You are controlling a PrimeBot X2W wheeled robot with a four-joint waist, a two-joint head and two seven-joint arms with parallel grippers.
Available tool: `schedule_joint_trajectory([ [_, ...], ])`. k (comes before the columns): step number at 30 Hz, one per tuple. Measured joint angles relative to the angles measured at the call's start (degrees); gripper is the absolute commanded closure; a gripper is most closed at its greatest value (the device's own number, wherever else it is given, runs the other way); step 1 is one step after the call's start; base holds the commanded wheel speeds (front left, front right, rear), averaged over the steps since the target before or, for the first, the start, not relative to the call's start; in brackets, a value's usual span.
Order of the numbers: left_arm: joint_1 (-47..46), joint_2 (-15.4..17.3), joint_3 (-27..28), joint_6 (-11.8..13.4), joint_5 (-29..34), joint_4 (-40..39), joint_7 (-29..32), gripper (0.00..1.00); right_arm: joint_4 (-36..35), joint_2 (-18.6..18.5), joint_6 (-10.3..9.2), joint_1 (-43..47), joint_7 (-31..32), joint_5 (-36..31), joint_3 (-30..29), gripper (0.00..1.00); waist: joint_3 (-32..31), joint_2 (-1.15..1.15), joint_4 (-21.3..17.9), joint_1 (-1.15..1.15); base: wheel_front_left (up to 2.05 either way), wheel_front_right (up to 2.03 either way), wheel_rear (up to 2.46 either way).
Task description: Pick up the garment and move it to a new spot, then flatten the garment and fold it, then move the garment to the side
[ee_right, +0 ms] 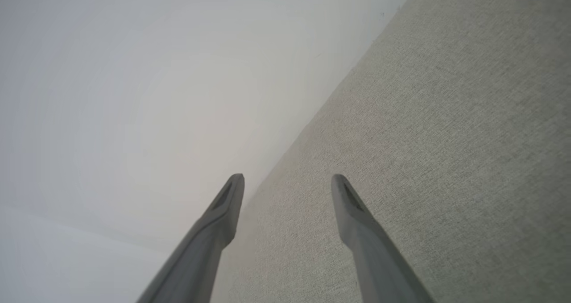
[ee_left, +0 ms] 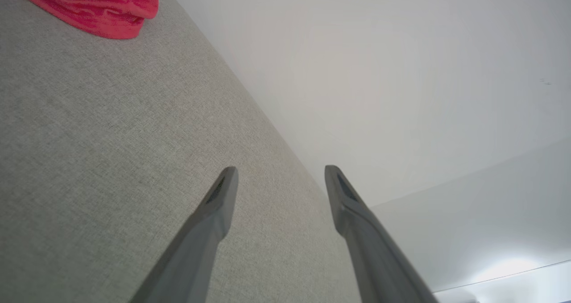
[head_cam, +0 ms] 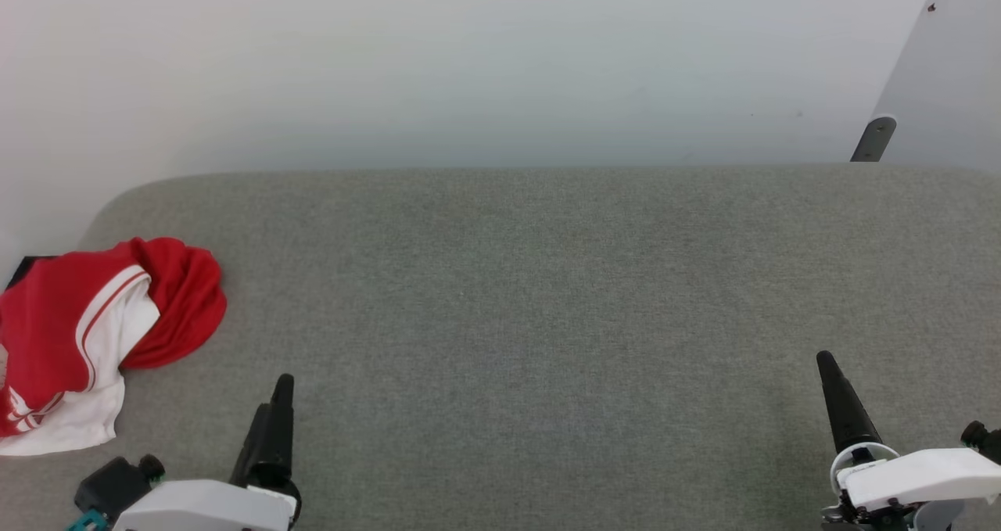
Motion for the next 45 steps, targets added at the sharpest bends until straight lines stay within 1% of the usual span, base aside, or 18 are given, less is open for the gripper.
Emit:
schedule_joint_trajectory([
  [11, 0.0, 2.6, -2.5, 3.1, 12.2, 0.3, -2.0, 0.00, -0.3, 0.2, 0.00, -0.2, -0.2, -13.1, -0.7, 0.00, -0.4, 0.00, 0.0, 0.00, 0.00, 0.00, 0.00],
  [16, 0.0, 3.2, -2.9, 4.0, 16.9, -0.3, -2.9, 0.00, -0.8, 0.5, 0.00, -0.2, -0.2, -18.0, -1.4, 0.00, -0.6, 0.00, -0.1, 0.00, 0.00, 0.00, 0.00],
  [28, 1.5, 3.3, -2.3, 3.9, 25.2, -1.4, -4.6, 0.00, -2.0, 0.9, 0.00, -0.2, -0.4, -26.6, -2.2, 0.00, -0.9, 0.00, -0.3, 0.00, 0.00, 0.00, 0.00],
  [34, 1.8, 3.4, -2.3, 3.1, 28.9, -1.5, -5.4, 0.00, -2.3, 0.9, 0.00, -0.2, -0.7, -29.4, -2.2, 0.00, -1.0, 0.00, -0.4, 0.00, 0.00, 0.00, 0.00],
  [45, 2.1, 3.9, -2.5, 2.9, 34.8, -1.6, -6.9, 0.00, -3.1, 0.9, 0.00, -0.3, -1.4, -34.4, -2.3, 0.00, -1.3, 0.00, -0.7, 0.00, 0.00, 0.00, 0.00],
])
